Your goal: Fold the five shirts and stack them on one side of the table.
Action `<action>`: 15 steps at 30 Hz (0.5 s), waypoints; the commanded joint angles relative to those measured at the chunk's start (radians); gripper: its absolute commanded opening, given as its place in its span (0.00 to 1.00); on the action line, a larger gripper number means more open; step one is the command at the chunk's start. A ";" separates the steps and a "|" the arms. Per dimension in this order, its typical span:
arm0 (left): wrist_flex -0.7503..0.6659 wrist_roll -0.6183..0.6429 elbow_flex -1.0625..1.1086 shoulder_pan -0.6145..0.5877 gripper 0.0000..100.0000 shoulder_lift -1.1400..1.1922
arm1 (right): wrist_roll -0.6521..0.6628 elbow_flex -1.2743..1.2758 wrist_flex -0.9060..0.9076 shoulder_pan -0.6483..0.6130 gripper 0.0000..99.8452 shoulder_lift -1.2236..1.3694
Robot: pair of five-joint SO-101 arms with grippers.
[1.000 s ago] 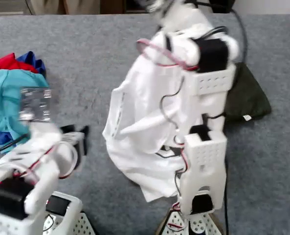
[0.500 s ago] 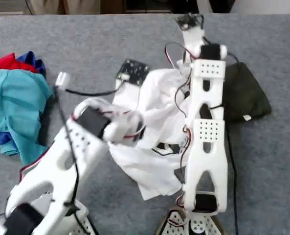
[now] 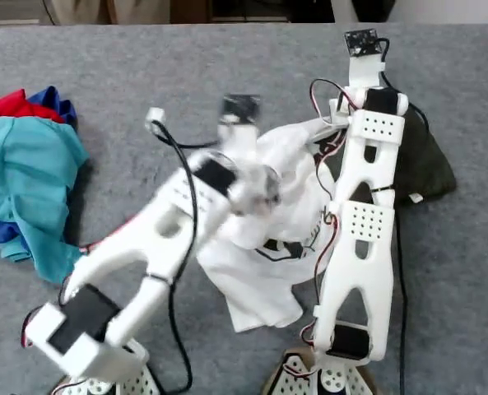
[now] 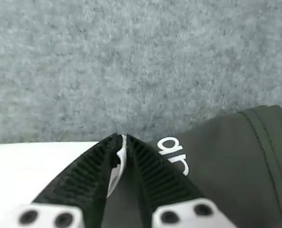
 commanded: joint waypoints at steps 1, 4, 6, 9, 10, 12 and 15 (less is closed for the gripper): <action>0.089 0.021 -0.149 -0.150 0.19 0.007 | 0.009 -0.041 -0.025 0.008 0.00 -0.035; 0.187 0.014 -0.196 -0.226 0.19 0.008 | 0.009 -0.041 -0.025 0.004 0.00 -0.035; 0.216 -0.040 -0.190 -0.238 0.19 0.010 | 0.009 -0.041 -0.026 0.001 0.00 -0.035; 0.276 -0.407 -0.155 -0.152 0.19 0.010 | 0.009 -0.041 -0.026 -0.007 0.00 -0.036; 0.293 -0.465 -0.135 -0.120 0.18 0.010 | 0.009 -0.041 -0.026 -0.008 0.00 -0.036; 0.298 -0.425 -0.100 -0.101 0.19 0.010 | 0.009 -0.041 -0.026 -0.008 0.00 -0.036; 0.241 -0.328 -0.052 -0.104 0.19 0.022 | 0.009 -0.041 -0.026 -0.008 0.00 -0.036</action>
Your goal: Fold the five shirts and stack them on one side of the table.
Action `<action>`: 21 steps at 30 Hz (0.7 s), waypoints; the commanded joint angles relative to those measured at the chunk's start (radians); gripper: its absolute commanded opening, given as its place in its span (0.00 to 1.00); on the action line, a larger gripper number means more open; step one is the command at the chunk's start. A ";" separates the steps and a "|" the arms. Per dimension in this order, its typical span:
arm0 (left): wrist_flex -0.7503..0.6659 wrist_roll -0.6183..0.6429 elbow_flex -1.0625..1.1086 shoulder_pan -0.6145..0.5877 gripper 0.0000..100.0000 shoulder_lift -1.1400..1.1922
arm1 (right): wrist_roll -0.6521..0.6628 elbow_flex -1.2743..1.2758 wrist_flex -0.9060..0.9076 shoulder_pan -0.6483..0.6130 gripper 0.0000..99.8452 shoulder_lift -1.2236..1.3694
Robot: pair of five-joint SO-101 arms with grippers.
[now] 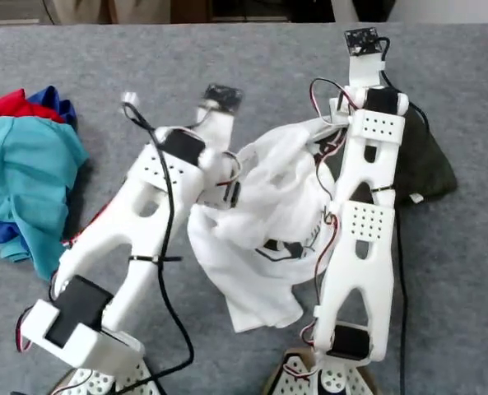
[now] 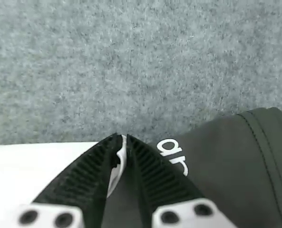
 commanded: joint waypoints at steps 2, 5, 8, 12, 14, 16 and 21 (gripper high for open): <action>-0.087 0.121 0.052 0.008 0.19 0.021 | 0.009 -0.041 -0.020 -0.008 0.00 -0.036; -0.166 0.176 0.086 0.014 0.19 0.061 | 0.009 -0.041 -0.020 -0.008 0.00 -0.036; -0.213 0.181 0.081 0.015 0.19 0.107 | 0.006 -0.041 -0.020 -0.008 0.00 -0.036; -0.235 0.187 0.054 0.018 0.19 0.150 | 0.002 -0.041 -0.020 -0.007 0.00 -0.036; -0.235 0.190 0.044 0.018 0.18 0.159 | 0.002 -0.041 -0.020 -0.007 0.00 -0.036; -0.236 0.207 0.043 0.020 0.17 0.157 | 0.002 -0.041 -0.020 -0.007 0.00 -0.036; -0.224 0.222 0.034 0.091 0.07 0.156 | 0.002 -0.041 -0.020 -0.007 0.00 -0.036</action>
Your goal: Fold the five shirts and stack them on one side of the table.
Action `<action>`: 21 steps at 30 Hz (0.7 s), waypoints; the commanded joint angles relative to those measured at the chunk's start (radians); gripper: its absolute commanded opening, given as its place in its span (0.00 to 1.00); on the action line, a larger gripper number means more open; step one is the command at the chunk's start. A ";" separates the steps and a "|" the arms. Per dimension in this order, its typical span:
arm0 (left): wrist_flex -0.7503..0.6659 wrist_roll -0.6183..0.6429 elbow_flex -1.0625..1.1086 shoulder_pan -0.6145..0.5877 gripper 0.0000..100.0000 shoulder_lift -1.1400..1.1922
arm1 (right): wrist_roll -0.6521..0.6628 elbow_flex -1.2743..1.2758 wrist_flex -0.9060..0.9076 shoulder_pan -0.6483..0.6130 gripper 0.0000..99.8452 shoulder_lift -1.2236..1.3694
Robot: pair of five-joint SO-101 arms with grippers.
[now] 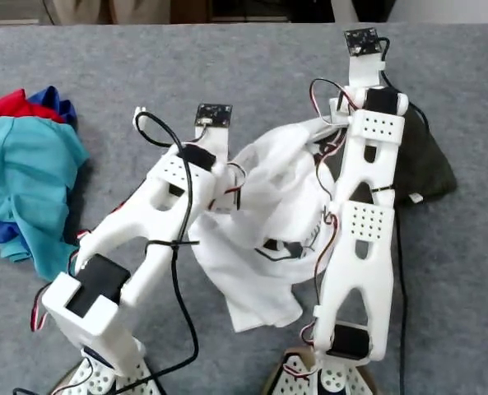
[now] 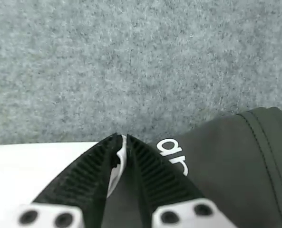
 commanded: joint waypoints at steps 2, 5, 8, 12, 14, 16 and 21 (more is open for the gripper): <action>0.032 0.012 -0.069 0.112 0.06 -0.010 | 0.003 -0.041 -0.020 -0.007 0.00 -0.036; 0.066 0.012 -0.110 0.183 0.06 -0.001 | 0.005 -0.041 -0.020 -0.007 0.00 -0.036; 0.060 0.012 -0.129 0.232 0.06 -0.001 | 0.005 -0.041 -0.020 -0.007 0.00 -0.036; 0.058 0.014 -0.144 0.258 0.06 0.001 | 0.002 -0.041 -0.021 -0.002 0.00 -0.036; 0.066 0.012 -0.152 0.244 0.06 -0.001 | 0.005 -0.041 -0.021 -0.005 0.00 -0.036; 0.064 0.011 -0.157 0.181 0.06 -0.012 | 0.006 -0.041 -0.021 -0.007 0.00 -0.036; 0.127 -0.049 -0.236 -0.043 0.06 0.001 | 0.006 -0.041 -0.021 -0.007 0.00 -0.036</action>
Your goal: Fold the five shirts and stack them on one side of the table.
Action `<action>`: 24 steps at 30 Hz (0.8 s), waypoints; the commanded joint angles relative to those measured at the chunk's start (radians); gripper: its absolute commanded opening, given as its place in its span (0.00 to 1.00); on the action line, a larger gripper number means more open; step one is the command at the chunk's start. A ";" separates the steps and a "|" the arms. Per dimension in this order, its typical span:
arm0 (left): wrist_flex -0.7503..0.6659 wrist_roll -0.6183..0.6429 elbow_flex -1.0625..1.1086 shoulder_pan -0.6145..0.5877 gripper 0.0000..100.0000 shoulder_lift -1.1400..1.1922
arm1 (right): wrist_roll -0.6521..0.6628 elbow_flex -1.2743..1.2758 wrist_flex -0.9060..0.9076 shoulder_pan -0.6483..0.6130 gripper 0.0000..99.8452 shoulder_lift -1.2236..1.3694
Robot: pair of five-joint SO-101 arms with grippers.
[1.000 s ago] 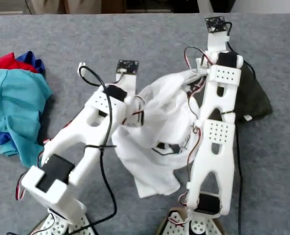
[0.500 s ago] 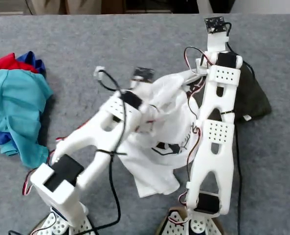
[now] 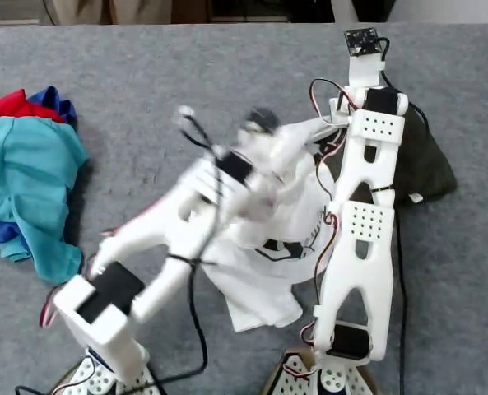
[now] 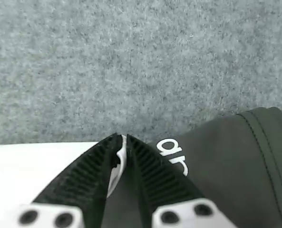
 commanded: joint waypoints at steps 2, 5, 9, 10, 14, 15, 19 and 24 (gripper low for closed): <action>0.023 -0.072 -0.058 -0.164 0.06 -0.005 | 0.008 -0.041 -0.020 -0.008 0.00 -0.036; 0.021 -0.106 -0.026 -0.178 0.06 -0.005 | 0.008 -0.041 -0.020 -0.008 0.00 -0.036; 0.006 -0.127 0.029 -0.149 0.14 -0.004 | 0.008 -0.041 -0.018 -0.008 0.00 -0.036; -0.011 -0.124 0.046 -0.150 0.16 -0.004 | 0.008 -0.041 -0.018 -0.008 0.00 -0.036; -0.069 -0.097 0.083 -0.155 0.19 -0.005 | 0.008 -0.041 -0.018 -0.008 0.00 -0.036; -0.078 -0.091 0.089 -0.150 0.19 -0.005 | 0.008 -0.041 -0.018 -0.008 0.00 -0.036; -0.086 -0.092 0.095 -0.121 0.19 -0.005 | 0.008 -0.041 -0.018 -0.008 0.00 -0.036; -0.081 -0.193 0.110 -0.091 0.19 0.010 | 0.008 -0.041 -0.020 -0.008 0.00 -0.036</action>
